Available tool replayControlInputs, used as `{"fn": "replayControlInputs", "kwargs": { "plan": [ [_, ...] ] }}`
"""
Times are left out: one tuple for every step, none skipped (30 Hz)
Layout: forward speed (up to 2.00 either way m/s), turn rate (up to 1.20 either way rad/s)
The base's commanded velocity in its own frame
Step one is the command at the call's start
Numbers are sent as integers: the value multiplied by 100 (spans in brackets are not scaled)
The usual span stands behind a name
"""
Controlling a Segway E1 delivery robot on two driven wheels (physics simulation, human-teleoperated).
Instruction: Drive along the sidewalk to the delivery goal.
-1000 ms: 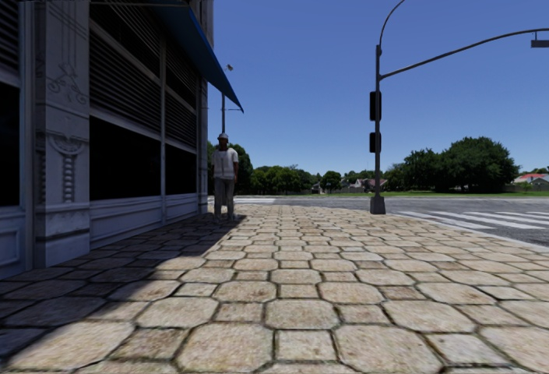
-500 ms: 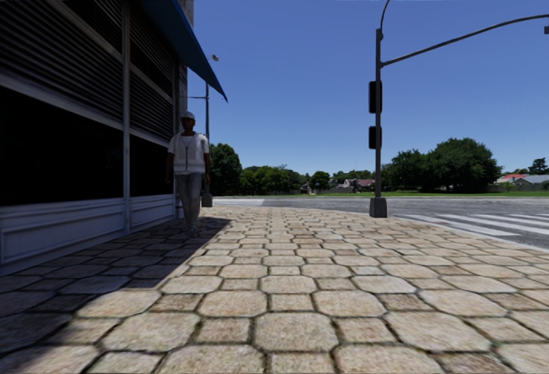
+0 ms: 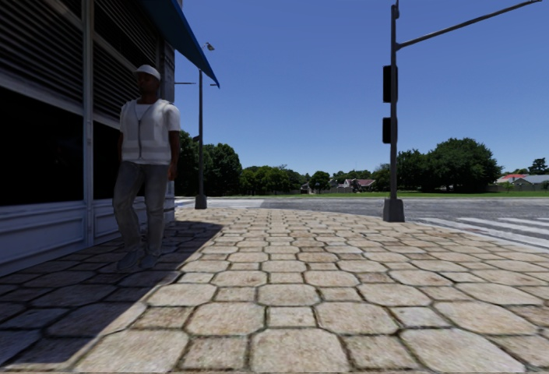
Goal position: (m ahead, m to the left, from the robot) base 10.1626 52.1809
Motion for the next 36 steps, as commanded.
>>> {"fn": "replayControlInputs", "kwargs": {
  "plan": [
    [200, -1],
    [200, -1],
    [200, -1],
    [200, -1],
    [200, -1],
    [200, -1],
    [200, -1],
    [200, -1],
    [200, -1],
    [200, -1],
    [200, -1],
    [200, -1],
    [200, -1],
    [200, -1],
    [200, -1],
    [200, -1],
    [200, -1],
    [200, -1],
    [200, -1],
    [200, -1],
    [200, -1],
    [200, -1],
    [200, -1],
    [200, -1],
    [200, -1],
    [200, -1],
    [200, -1],
    [200, -1],
    [200, -1],
    [200, -1],
    [200, -1],
    [200, -1],
    [200, -1],
    [200, -1],
    [200, -1],
    [200, -1]
  ]
}}
